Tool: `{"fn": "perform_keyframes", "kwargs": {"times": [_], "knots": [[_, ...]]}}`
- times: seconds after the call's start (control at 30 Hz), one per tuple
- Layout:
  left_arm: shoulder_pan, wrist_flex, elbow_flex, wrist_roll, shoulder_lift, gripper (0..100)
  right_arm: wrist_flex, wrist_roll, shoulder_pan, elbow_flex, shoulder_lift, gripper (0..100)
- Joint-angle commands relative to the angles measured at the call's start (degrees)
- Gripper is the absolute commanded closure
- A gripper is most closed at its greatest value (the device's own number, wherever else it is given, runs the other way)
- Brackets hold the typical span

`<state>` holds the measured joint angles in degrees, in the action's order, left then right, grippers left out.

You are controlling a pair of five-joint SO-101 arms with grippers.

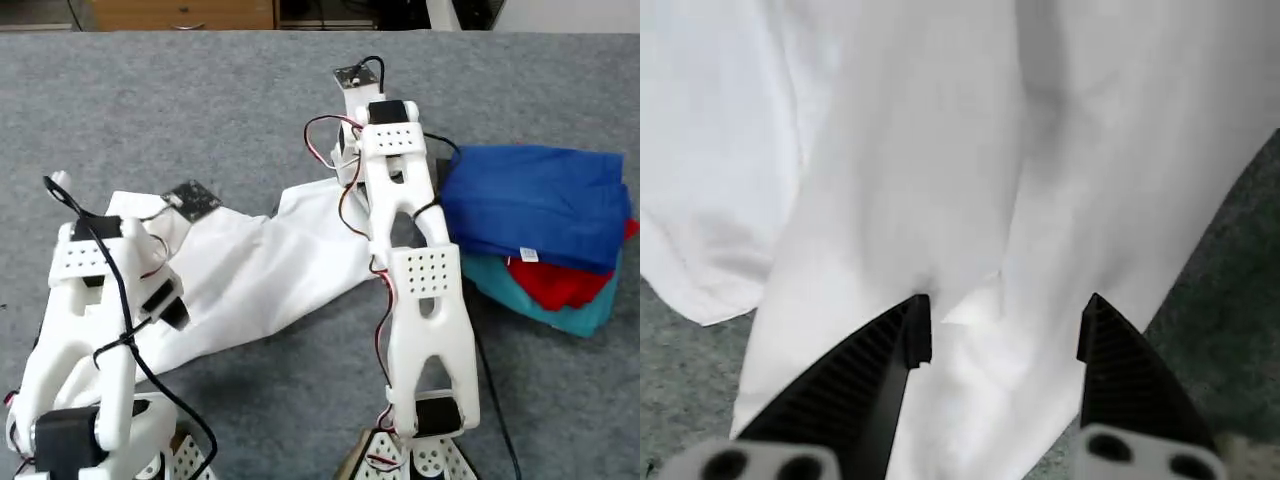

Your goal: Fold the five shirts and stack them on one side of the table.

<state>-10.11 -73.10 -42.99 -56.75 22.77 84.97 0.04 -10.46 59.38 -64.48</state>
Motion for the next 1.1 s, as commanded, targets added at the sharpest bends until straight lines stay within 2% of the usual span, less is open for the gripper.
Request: {"fn": "perform_keyframes", "kwargs": {"times": [0.0,0.27,0.37,0.47,0.77,1.07], "knots": [[-0.9,0.1,2.5,0.4,-0.6,76,-0.8,-0.3,-0.6,1.4,-0.2,99.4],[-1.7,1.2,0.9,0.4,-5.1,76,-0.8,-0.3,-0.6,1.4,-0.2,99.4],[-4.0,4.6,0.8,0.4,-7.0,81,-0.8,-0.3,-0.6,1.4,-0.2,99.4],[-4.0,4.4,0.6,0.4,-8.2,84,-0.8,-0.3,-0.6,1.4,-0.2,99.4],[-4.0,1.2,1.6,0.4,-8.4,84,-0.8,-0.3,-0.6,1.4,-0.2,99.4],[-4.0,-13.5,15.4,2.4,-7.6,84,-0.8,-0.3,-0.6,1.4,-0.2,99.4]]}}
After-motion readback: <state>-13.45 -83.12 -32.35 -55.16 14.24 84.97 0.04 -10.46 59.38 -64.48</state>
